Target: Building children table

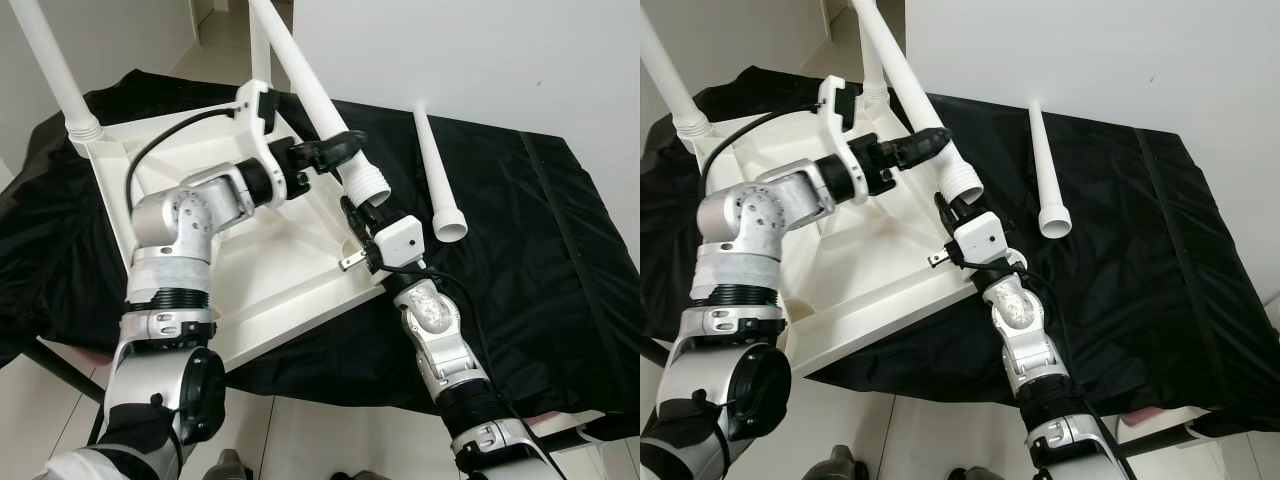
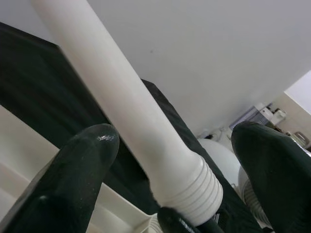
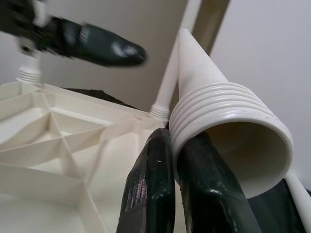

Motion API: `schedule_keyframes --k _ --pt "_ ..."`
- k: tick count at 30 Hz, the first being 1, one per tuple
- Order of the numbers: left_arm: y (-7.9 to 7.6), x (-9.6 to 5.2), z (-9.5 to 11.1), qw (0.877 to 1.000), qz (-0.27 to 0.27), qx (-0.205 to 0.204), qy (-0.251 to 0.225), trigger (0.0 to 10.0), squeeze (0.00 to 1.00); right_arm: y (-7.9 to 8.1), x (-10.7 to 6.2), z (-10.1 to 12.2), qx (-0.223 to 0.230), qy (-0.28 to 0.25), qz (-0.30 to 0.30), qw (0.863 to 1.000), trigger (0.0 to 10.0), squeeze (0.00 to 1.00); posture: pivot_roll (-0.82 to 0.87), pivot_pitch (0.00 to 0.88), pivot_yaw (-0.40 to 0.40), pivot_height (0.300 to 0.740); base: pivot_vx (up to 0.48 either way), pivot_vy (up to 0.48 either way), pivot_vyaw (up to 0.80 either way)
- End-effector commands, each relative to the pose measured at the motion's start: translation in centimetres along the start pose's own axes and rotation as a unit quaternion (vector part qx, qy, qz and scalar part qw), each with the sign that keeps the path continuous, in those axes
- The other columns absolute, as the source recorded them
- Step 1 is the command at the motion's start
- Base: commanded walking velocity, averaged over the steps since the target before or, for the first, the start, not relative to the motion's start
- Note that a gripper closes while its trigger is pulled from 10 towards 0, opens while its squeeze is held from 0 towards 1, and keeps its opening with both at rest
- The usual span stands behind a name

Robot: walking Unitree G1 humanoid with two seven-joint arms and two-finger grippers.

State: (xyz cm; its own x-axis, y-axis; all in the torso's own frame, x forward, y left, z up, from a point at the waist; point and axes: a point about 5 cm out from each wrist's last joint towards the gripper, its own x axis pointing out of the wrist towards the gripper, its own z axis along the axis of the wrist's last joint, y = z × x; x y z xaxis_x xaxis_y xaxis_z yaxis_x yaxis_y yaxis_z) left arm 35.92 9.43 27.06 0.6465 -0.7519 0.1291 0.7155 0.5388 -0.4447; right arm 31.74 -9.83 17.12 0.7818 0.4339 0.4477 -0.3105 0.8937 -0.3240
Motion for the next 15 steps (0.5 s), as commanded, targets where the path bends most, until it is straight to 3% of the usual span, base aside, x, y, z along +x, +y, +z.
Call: schedule_keyframes --k 1,7,15 --pt "-0.6 0.0 0.3 1.000 -0.011 0.002 -0.001 10.0 0.00 -0.3 0.2 0.2 0.007 -0.005 -0.017 1.000 10.0 0.00 0.12 0.039 -0.054 0.740 0.000 0.000 0.00" --pt "-0.9 -0.2 -0.3 1.000 -0.008 0.011 0.008 10.0 0.00 -0.1 0.4 0.7 0.019 -0.015 -0.028 0.999 10.0 0.00 0.12 0.038 -0.055 0.740 0.000 0.000 0.00" --pt "-1.2 0.4 -1.9 1.000 -0.016 0.000 0.023 10.0 0.00 1.8 0.2 1.6 0.033 -0.048 0.044 0.997 10.0 0.00 0.13 0.032 -0.058 0.740 0.000 0.000 0.00"
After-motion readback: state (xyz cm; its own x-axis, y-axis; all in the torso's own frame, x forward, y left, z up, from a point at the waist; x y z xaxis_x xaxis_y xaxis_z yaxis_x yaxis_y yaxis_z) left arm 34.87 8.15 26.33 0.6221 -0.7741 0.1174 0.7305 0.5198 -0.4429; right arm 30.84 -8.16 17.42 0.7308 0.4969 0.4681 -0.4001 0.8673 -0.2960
